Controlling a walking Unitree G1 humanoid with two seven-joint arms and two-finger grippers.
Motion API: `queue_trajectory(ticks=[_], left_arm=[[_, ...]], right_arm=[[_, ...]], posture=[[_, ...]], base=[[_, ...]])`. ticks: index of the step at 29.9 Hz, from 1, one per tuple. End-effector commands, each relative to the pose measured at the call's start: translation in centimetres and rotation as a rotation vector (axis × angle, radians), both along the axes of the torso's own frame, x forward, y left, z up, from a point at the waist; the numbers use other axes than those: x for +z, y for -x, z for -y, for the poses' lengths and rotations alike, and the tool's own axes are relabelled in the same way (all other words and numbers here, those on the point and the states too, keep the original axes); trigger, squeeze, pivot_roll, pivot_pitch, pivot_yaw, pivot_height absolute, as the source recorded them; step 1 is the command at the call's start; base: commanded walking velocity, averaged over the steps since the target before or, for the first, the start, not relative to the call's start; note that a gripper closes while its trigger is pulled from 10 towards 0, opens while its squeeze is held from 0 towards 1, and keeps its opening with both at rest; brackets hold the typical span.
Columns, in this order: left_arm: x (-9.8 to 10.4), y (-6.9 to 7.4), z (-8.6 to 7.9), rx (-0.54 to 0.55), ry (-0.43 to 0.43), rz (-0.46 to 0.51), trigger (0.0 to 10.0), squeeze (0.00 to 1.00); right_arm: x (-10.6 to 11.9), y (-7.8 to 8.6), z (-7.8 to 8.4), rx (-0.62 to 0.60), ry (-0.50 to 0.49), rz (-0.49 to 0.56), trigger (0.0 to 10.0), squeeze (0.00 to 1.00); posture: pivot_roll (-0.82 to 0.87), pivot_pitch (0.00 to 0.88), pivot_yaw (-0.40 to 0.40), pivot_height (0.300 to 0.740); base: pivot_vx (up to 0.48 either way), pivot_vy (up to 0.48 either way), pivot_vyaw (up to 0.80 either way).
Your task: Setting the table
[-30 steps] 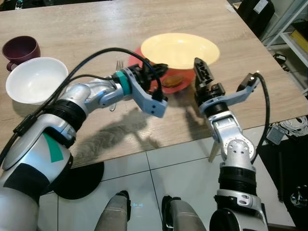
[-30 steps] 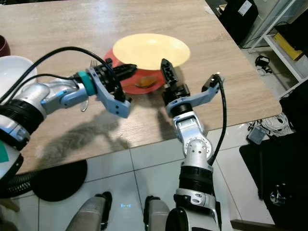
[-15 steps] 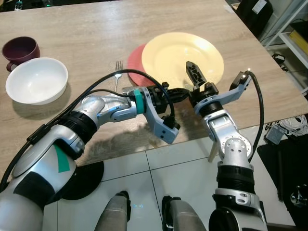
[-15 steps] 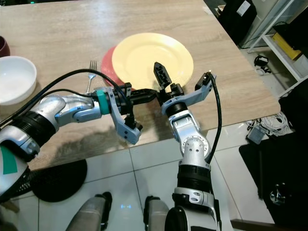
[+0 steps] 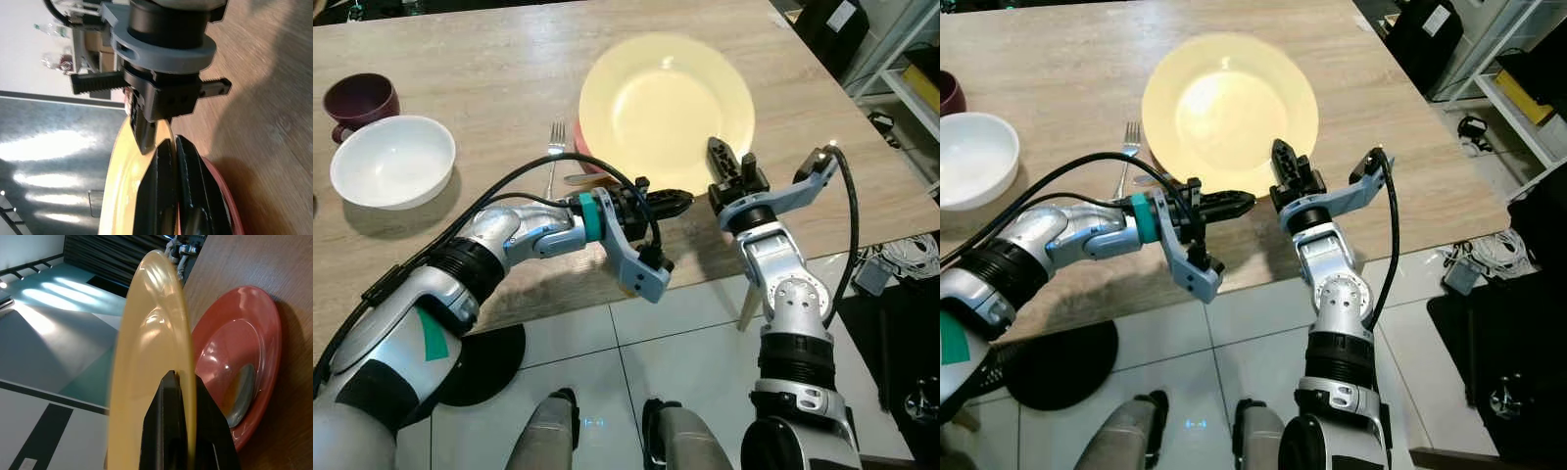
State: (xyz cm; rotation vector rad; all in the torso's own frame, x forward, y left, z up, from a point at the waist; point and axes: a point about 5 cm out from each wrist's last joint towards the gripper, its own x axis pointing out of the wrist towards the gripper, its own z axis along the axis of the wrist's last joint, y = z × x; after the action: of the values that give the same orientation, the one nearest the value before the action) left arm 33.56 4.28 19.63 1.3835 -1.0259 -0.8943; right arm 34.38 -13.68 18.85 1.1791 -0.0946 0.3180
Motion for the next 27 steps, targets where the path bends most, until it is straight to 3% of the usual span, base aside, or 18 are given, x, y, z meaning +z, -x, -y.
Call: queue_trajectory(ticks=[1,11,12,13,15,16,18,19,24,27], left_arm=[[-1.1,0.4,0.0,-0.009,-0.041,-0.025,10.0,0.00],[-0.7,-0.5,-0.6,0.079,0.023,-0.048,10.0,0.00],[-0.4,-0.7,-0.8,0.102,0.073,-0.084,10.0,1.00],[-0.1,-0.9,-1.0,0.118,0.112,-0.100,10.0,1.00],[-0.1,-0.9,-1.0,0.118,0.112,-0.100,10.0,1.00],[0.5,-1.1,-1.2,0.145,0.172,-0.086,10.0,1.00],[0.9,-1.0,-1.3,0.155,0.217,-0.073,10.0,0.99],[1.1,-0.5,-1.5,0.149,0.253,-0.058,10.0,0.00],[1.3,0.9,-1.8,0.115,0.313,-0.046,10.0,0.00],[1.0,1.7,-2.2,0.129,0.366,-0.120,10.0,0.00]], right_arm=[[0.4,0.0,0.3,-0.013,-0.005,0.020,0.0,0.00],[0.6,0.2,0.4,-0.022,-0.011,0.043,0.0,0.00],[0.7,0.2,0.5,-0.030,-0.008,0.046,0.0,0.00],[0.7,0.2,0.6,-0.039,-0.007,0.053,0.0,0.00],[0.7,0.2,0.6,-0.039,-0.007,0.053,0.0,0.00],[0.8,0.3,0.8,-0.055,-0.012,0.066,10.0,0.00],[0.9,0.3,1.1,-0.075,-0.012,0.072,10.0,0.00],[0.8,0.3,1.6,-0.102,-0.017,0.071,10.0,0.00],[0.7,0.1,2.7,-0.168,-0.006,0.055,10.0,0.00],[0.6,0.1,3.7,-0.237,0.039,0.043,10.0,0.00]], posture=[[0.17,0.101,0.004,0.740],[0.16,0.107,0.011,0.740],[0.16,0.107,0.011,0.740],[0.16,0.107,0.011,0.740],[0.16,0.107,0.011,0.740],[0.17,0.112,0.009,0.740],[0.17,0.114,0.009,0.740],[0.17,0.117,0.008,0.740],[0.18,0.124,0.008,0.740],[0.18,0.130,0.014,0.740]], base=[[0.000,0.000,0.00],[0.000,0.000,0.00],[0.000,0.000,0.00],[0.000,0.000,0.00],[0.000,0.000,0.00],[0.000,0.000,0.00],[0.000,0.000,0.00],[0.000,0.000,0.00],[0.000,0.000,0.00],[0.000,0.000,0.00]])
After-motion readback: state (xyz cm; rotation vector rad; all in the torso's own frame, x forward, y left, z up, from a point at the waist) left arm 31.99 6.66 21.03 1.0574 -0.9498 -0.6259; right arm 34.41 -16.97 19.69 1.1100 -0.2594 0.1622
